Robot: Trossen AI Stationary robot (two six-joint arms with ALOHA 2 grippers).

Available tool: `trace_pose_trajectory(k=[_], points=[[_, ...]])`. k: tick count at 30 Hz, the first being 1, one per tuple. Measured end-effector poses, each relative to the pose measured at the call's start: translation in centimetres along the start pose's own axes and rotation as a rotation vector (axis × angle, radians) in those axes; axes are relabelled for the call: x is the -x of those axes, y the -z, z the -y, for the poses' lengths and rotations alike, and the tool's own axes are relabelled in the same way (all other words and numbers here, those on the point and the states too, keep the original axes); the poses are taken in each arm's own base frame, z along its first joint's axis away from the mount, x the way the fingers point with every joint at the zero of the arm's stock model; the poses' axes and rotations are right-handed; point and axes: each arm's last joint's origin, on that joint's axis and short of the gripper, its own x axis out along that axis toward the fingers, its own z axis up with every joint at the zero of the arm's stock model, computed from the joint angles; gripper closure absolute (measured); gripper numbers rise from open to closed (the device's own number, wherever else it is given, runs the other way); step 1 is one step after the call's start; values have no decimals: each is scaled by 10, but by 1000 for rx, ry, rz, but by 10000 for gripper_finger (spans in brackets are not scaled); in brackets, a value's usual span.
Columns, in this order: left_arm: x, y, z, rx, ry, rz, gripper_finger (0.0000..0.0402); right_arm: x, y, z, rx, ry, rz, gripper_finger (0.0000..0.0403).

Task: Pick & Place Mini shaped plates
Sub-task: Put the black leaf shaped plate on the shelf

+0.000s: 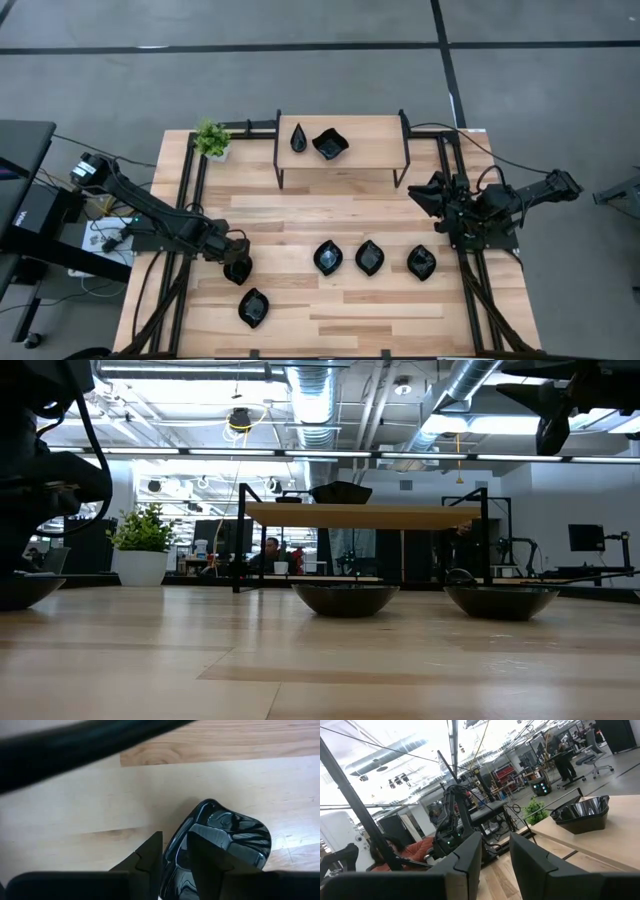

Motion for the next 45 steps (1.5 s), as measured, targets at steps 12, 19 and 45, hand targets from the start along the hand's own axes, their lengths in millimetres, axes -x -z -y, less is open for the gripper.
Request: trace_pose_trajectory(k=[12, 19, 45], points=[[0, 0, 1, 0, 10, 18, 393, 0, 0, 0, 0, 0, 0, 306], [1, -1, 1, -44, 19, 23, 395, 0, 0, 0, 0, -1, 0, 306], [117, -61, 91, -484, 505, 584, 398, -54, -52, -59, 178, -2, -91, 306]])
